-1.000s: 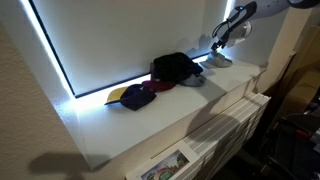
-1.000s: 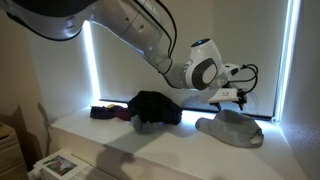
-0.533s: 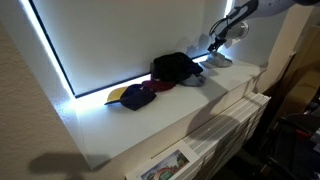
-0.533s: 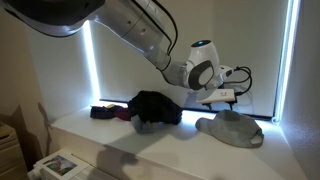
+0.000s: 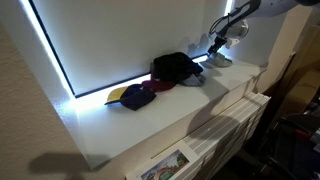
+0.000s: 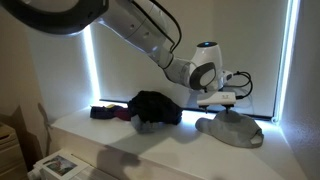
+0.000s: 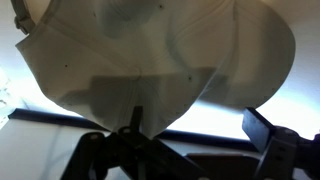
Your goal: Move the cap to the left
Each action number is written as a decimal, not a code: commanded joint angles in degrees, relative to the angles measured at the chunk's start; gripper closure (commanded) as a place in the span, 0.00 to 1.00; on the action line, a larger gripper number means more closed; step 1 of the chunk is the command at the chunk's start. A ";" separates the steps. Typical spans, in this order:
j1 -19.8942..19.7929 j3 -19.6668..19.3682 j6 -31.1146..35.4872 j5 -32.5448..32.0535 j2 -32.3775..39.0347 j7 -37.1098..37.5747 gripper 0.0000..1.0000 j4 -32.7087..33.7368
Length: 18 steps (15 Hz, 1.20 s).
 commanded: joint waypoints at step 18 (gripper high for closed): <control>0.61 -1.78 -3.12 -0.53 0.76 3.40 0.89 0.29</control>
